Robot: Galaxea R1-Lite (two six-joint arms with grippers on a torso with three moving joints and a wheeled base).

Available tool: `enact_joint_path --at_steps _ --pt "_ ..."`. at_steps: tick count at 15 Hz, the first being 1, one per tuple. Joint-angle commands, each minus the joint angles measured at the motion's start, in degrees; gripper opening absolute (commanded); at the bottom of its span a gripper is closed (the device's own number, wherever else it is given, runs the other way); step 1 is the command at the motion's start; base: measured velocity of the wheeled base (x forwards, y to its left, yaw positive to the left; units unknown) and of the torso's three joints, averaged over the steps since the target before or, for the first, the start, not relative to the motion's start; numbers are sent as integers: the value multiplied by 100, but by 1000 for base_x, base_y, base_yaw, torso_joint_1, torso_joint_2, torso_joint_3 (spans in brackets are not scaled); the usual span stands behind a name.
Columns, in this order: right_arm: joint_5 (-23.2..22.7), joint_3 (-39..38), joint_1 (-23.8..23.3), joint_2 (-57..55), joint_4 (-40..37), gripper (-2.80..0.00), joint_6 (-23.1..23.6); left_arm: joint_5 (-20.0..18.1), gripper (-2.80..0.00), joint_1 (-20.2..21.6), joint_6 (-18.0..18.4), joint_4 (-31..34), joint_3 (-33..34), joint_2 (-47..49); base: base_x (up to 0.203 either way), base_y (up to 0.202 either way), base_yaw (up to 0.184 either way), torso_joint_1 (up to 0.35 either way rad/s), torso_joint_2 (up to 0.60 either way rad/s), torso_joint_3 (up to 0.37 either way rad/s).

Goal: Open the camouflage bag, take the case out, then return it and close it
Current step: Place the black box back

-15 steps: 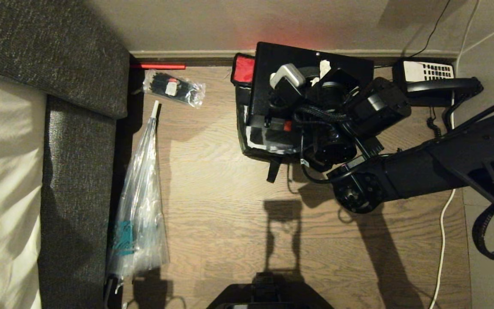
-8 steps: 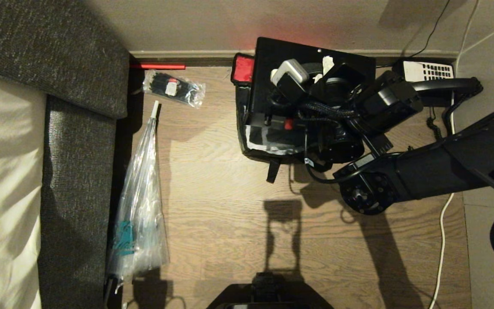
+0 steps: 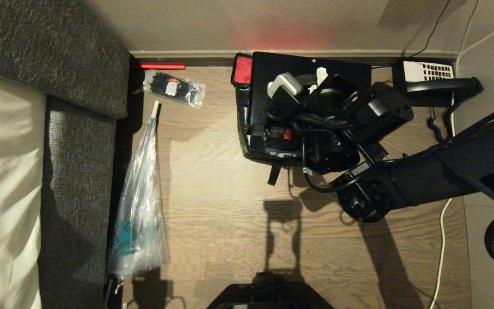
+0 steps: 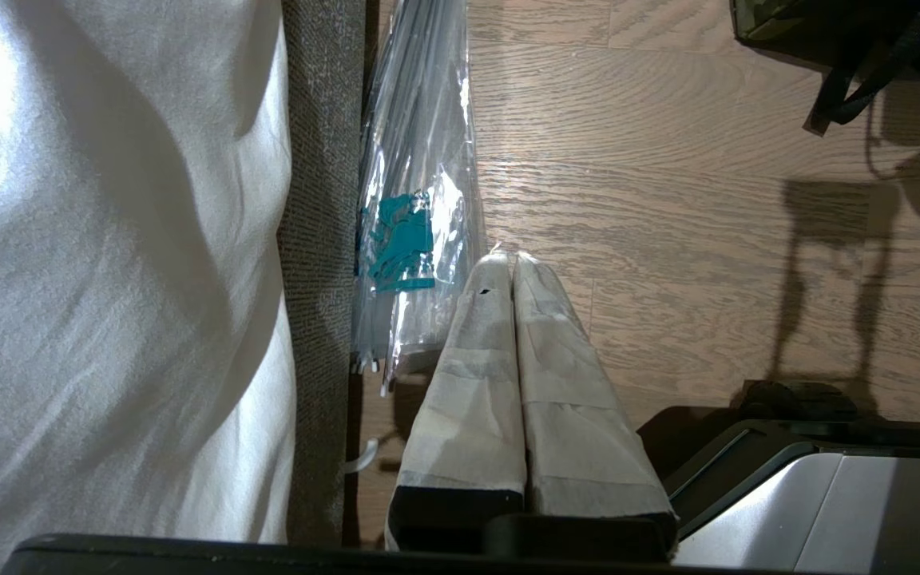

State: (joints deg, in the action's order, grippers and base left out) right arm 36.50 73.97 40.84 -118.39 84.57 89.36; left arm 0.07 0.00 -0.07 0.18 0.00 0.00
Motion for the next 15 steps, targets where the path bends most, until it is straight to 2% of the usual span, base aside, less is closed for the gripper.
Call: enact_joint_path --at_steps 1,15 --pt "23 -8 -6 -87 42 -280 56 1 -280 0 -1 -1 5 -9 0 0 0 0 0 0" --pt "36 25 -21 -422 251 -280 22 1 -280 0 -1 -1 9 -6 0 0 0 0 0 0"
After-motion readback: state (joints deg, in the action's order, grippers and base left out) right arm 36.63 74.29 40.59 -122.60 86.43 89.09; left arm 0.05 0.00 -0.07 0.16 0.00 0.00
